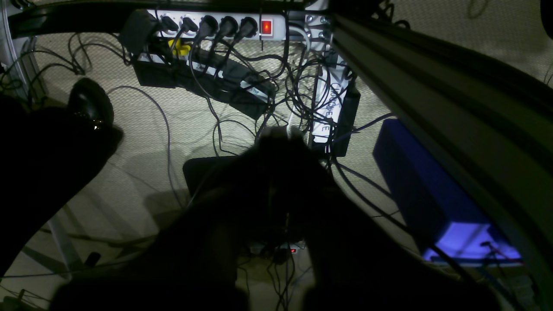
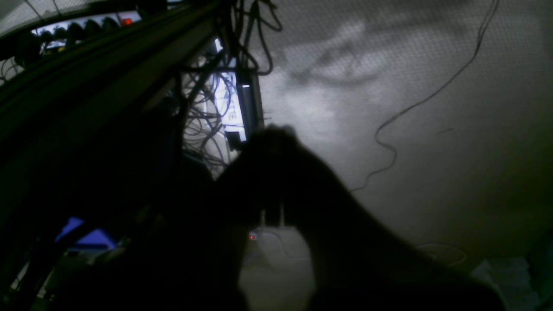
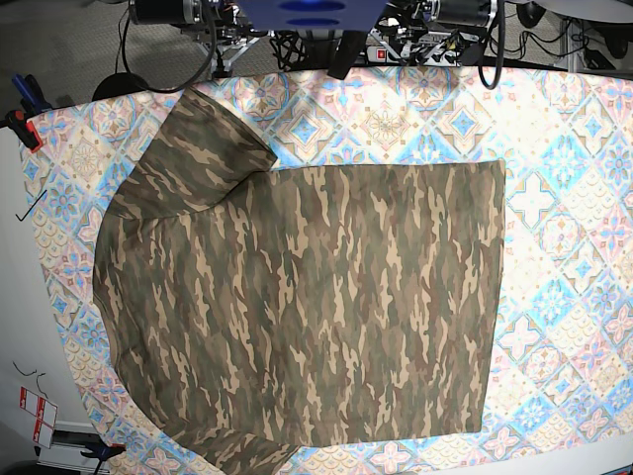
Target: Fold the T-shirt properly
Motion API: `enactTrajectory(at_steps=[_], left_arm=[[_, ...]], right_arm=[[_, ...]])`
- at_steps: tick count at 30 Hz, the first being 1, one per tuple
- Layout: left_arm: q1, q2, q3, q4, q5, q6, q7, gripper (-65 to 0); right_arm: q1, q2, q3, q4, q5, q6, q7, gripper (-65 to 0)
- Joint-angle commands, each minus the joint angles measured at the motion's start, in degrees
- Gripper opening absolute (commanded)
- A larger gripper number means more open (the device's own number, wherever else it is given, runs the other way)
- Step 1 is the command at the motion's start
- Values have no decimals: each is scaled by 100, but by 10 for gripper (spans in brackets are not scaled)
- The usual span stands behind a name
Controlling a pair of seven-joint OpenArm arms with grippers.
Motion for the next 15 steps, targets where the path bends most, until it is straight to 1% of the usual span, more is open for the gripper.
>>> enactTrajectory(at_steps=[1, 11, 15], left_arm=[[8, 8, 21, -7, 1, 25, -25, -650], [8, 8, 30, 1, 36, 25, -25, -650], [16, -19, 30, -16, 36, 25, -34, -650]], right_arm=[[8, 5, -10, -14, -1, -8, 36, -650], [8, 5, -10, -14, -1, -8, 1, -650], [-1, 120, 25, -14, 8, -8, 27, -650]])
